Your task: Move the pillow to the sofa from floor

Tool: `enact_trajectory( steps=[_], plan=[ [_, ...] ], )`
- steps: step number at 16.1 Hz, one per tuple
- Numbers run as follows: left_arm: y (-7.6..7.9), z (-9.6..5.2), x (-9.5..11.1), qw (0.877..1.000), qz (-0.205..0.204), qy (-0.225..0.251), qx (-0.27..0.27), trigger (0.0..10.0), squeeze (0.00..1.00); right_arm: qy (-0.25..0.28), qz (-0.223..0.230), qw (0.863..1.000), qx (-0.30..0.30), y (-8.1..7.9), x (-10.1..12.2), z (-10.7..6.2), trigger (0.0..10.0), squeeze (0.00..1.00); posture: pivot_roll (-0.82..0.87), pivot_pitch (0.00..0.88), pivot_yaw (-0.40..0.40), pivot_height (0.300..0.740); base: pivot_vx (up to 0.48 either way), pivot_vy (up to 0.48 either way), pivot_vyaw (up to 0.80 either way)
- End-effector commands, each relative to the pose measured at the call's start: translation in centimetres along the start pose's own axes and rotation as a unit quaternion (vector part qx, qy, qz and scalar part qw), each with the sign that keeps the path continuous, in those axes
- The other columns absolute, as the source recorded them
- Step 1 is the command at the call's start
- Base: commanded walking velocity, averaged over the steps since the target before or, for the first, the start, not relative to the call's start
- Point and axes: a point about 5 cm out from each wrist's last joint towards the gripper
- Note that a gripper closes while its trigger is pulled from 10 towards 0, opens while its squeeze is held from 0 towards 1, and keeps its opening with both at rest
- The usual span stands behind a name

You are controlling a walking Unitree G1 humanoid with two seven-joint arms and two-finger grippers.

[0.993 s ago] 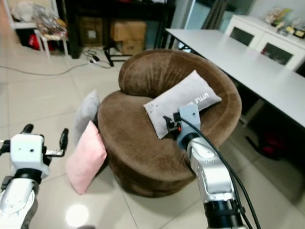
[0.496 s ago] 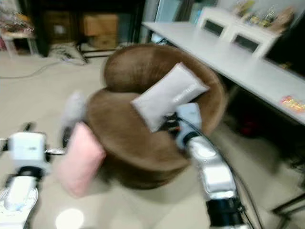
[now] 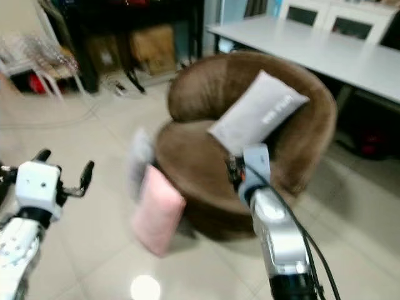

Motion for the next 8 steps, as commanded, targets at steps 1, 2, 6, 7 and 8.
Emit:
enact_trajectory(
  steps=[1,2,6,7,8],
  plan=[
    [-0.35,-0.04,-0.07,1.000,-0.001,-0.011,-0.003,10.0,0.00,0.023,0.004,1.000,-0.004,-0.21,1.10,0.04,10.0,0.00,-0.01,0.000,0.044,0.740,0.000,0.390,0.00],
    [-0.40,0.00,0.00,1.000,-0.001,-0.013,-0.007,10.0,0.00,0.023,0.005,1.000,-0.006,-0.21,1.05,-0.09,10.0,0.00,-0.01,0.000,0.057,0.740,0.000,0.390,0.00],
    [-0.30,0.12,0.07,1.000,-0.002,-0.018,-0.019,10.0,0.00,0.032,0.003,0.999,-0.003,-0.49,0.86,-0.74,10.0,0.00,-0.02,0.000,0.068,0.740,0.000,0.396,0.00],
    [-0.29,0.13,0.10,1.000,-0.004,-0.019,-0.019,10.0,0.00,0.033,0.003,0.999,0.000,-0.62,0.89,-0.81,10.0,0.00,-0.02,0.000,0.063,0.740,0.000,0.394,0.00],
    [-0.23,0.09,0.11,1.000,-0.007,-0.018,-0.016,10.0,0.00,0.036,0.008,0.999,0.001,-0.76,0.99,-0.90,10.0,0.00,-0.02,0.000,0.059,0.740,0.000,0.398,0.00]
  ],
)
Point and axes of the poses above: a point about 5 cm out from each wrist's last joint towards the gripper, its own z axis pointing out of the wrist towards the gripper, its own x axis along the axis of the wrist's last joint, y = z × x, and after that the axes turned 15 degrees about -z, right-handed
